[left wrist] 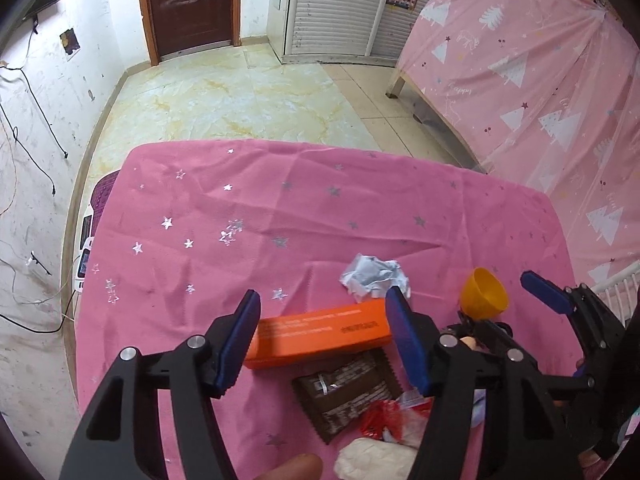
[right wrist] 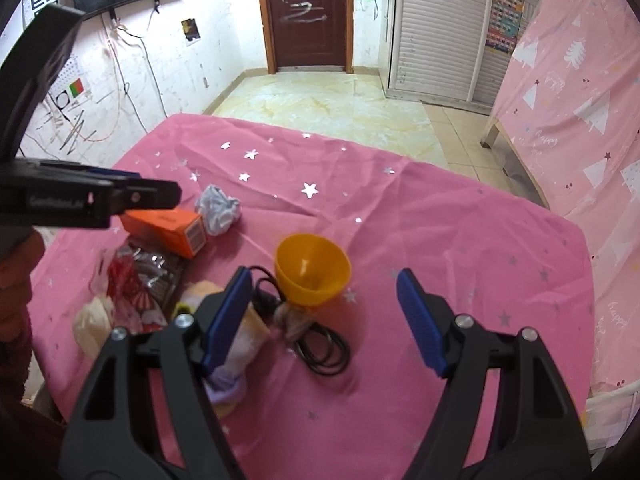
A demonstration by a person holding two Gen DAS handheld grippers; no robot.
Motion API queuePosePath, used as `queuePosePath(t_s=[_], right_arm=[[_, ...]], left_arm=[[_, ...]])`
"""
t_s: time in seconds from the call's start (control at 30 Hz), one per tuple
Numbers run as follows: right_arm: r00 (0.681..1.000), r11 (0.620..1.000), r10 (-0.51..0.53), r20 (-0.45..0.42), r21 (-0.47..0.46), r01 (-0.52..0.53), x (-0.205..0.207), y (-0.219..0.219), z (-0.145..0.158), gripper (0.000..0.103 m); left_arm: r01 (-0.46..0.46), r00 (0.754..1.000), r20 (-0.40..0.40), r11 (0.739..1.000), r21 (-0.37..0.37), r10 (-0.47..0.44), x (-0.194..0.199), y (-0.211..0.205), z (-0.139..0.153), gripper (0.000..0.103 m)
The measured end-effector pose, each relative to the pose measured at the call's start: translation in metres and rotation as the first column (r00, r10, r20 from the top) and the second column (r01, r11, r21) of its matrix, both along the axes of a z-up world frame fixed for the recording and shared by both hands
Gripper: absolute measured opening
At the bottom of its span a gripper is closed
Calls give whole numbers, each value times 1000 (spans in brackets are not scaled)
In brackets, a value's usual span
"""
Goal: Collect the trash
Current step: 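Bring the left tool to the orange printed box while the right tool approaches the yellow cup, then grasp the yellow cup with the right tool while the left tool grasps the orange box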
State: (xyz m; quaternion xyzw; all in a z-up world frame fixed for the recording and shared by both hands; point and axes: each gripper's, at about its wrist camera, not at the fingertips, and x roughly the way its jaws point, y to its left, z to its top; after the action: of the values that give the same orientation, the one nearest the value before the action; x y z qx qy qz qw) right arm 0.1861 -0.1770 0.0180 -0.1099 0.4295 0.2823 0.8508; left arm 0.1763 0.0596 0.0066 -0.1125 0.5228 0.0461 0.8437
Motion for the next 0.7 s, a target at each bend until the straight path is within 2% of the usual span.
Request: queuePosePath(t_s=[0.1, 0.2, 0.37, 0.4, 0.57, 0.7], right_arm=[[1000, 1000, 0, -12, -1, 0, 5, 7, -3, 72], [1000, 1000, -3, -27, 3, 3, 9, 12, -6, 71], [999, 1000, -1, -46, -1, 1, 11, 18, -10, 71], [999, 1000, -2, -46, -1, 2, 11, 18, -11, 69], [999, 1000, -2, -38, -1, 2, 11, 19, -12, 47], [1000, 1000, -13, -23, 8, 13, 11, 14, -10, 40]], left_arm=[[16, 1000, -12, 1000, 3, -16, 0, 1, -3, 59], [26, 999, -29, 1000, 0, -26, 0, 3, -9, 71], [23, 999, -40, 1000, -5, -23, 1, 3, -13, 75], [25, 999, -42, 1000, -8, -26, 1, 1, -13, 78], [35, 998, -49, 999, 1, -35, 2, -4, -15, 83], [22, 997, -72, 1000, -4, -22, 7, -3, -21, 83]])
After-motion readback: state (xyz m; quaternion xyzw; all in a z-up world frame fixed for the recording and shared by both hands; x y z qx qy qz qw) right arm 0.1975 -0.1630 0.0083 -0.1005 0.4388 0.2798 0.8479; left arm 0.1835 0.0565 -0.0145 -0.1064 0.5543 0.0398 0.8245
